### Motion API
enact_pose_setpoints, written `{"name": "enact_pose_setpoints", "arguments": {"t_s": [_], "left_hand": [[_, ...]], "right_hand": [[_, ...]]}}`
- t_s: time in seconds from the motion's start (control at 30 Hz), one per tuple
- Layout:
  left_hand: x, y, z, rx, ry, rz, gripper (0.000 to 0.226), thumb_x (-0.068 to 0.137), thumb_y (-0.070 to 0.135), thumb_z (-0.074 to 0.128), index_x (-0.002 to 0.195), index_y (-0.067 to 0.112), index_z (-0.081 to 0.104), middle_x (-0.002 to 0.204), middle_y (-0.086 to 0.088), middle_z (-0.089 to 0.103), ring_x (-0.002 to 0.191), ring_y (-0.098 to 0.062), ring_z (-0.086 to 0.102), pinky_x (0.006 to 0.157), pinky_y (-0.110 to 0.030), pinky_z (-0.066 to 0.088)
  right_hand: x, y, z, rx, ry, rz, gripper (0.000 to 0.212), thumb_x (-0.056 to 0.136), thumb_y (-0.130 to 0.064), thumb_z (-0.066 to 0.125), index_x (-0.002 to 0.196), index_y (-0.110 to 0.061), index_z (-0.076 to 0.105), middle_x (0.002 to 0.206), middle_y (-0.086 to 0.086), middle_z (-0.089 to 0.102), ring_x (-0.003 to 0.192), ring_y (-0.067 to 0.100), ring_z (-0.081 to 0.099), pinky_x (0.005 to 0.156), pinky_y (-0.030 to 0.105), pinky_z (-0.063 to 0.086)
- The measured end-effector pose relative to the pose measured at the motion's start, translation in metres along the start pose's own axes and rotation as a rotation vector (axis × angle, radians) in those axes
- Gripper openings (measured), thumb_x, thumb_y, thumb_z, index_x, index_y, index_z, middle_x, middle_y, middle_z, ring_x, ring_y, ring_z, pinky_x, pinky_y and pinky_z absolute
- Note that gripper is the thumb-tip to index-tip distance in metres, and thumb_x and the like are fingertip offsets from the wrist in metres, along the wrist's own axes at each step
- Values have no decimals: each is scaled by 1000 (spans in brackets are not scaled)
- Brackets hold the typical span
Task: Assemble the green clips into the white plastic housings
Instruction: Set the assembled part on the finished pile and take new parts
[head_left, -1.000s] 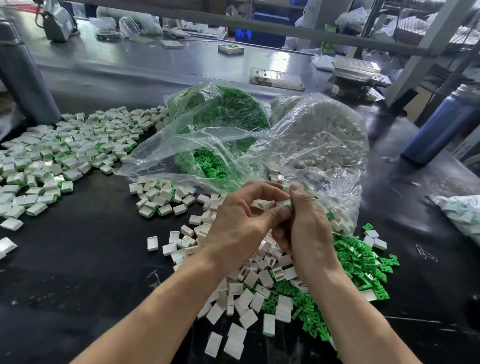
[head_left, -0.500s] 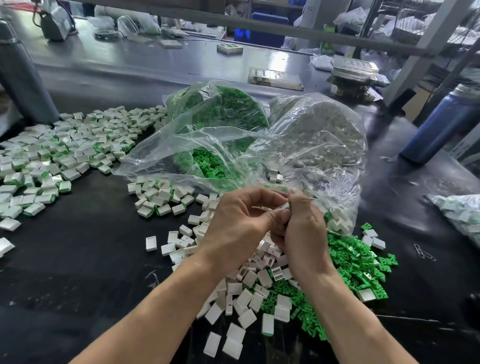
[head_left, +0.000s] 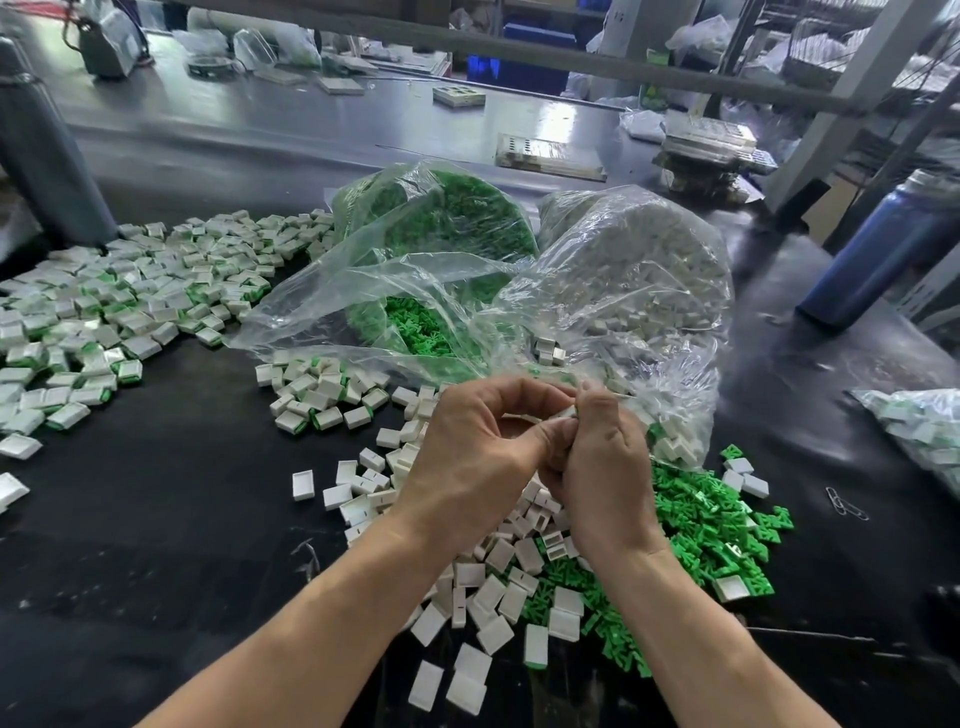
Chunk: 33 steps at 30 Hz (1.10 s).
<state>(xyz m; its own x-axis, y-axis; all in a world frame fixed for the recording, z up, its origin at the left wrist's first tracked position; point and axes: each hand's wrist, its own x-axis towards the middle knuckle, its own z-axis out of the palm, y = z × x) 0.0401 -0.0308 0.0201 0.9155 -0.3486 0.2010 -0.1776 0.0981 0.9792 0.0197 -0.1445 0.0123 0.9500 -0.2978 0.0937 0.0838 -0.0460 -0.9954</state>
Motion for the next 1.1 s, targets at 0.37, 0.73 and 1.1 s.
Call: {"name": "enact_pose_setpoints", "arguments": {"t_s": [0.37, 0.73, 1.1], "left_hand": [[0, 0, -1, -1, -6, -18, 6, 92, 4, 75, 98, 6, 75, 103, -2, 79, 93, -20, 77, 83, -38, 64], [7, -5, -16, 51, 59, 7, 7, 90, 17, 79, 96, 18, 75, 98, 4, 78, 94, -12, 74, 86, -29, 60], [9, -5, -28, 135, 69, -5, 8, 89, 14, 80, 94, 17, 75, 83, 10, 76, 74, 1, 69, 68, -14, 53]], "right_hand": [[-3, -2, 1, 64, -18, -16, 56, 110, -40, 31, 79, -37, 78, 51, -13, 56, 45, 0, 50, 41, 15, 39], [3, 0, -16, 12, -68, -73, 61, 110, -51, 34, 68, -27, 71, 57, -1, 49, 49, 13, 40, 42, 22, 32], [7, 5, -23, -102, -131, -224, 6, 95, -32, 70, 98, -30, 74, 91, 0, 74, 80, 18, 68, 70, 32, 57]]}}
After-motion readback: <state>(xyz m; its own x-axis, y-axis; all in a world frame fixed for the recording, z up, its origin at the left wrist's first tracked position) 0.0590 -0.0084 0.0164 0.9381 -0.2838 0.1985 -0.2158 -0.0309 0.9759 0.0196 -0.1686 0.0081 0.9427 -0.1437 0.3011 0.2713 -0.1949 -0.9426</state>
